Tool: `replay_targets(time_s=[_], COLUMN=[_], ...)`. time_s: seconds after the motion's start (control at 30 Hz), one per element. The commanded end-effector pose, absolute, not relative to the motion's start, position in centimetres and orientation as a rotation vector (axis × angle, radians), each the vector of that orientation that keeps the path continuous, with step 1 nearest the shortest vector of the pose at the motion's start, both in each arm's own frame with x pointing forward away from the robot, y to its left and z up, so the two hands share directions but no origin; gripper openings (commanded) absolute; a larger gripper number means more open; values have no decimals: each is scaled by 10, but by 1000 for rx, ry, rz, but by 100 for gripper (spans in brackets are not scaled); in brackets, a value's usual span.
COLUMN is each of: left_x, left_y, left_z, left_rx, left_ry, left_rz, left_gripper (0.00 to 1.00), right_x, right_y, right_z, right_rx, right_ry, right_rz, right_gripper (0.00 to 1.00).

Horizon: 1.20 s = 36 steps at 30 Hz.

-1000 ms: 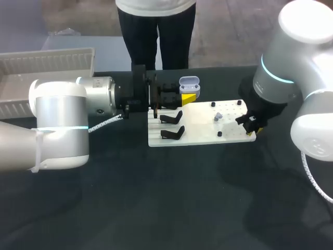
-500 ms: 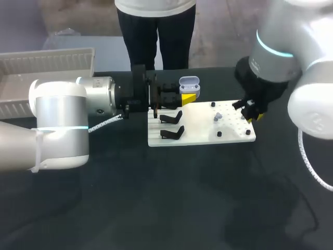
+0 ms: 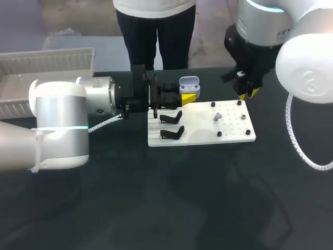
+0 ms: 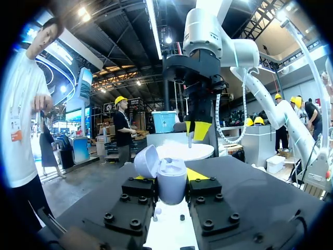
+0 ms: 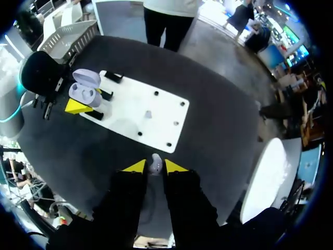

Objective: Pick up each earbud case from the left stands, insert the matching earbuds, close the lid, and place the case in the box.

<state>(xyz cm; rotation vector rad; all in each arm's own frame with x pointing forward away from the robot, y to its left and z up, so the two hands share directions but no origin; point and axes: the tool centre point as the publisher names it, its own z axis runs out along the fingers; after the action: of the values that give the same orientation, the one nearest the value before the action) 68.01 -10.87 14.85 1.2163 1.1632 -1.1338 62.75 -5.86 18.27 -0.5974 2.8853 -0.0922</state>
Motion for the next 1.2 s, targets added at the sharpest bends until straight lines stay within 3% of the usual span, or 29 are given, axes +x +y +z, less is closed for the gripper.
replay_targets(time_s=[0.03,0.37,0.5,0.7,1.0,1.2], left_x=[679,679,679,679,679,679], left_y=[-109,-109,-109,-109,-109,-109], left_z=[147,147,147,147,147,147], left_rx=[1210,1210,1210,1210,1210,1210], left_ry=[1159,1159,1159,1159,1159,1159], left_rz=[-1128,-1128,-1128,-1128,-1128,-1128], left_gripper=[0,0,0,0,0,0], right_x=[628,627,623,611,605,610], right_y=[-58,-57,-54,-37,-18,-5], right_z=[183,186,198,202,209,215], right_rx=[-596,-538,154,723,967,815], right_ry=[2885,2859,2921,2860,2786,2837], right_rz=[-92,-61,-78,-143,-204,-149], right_gripper=[0,0,0,0,0,0])
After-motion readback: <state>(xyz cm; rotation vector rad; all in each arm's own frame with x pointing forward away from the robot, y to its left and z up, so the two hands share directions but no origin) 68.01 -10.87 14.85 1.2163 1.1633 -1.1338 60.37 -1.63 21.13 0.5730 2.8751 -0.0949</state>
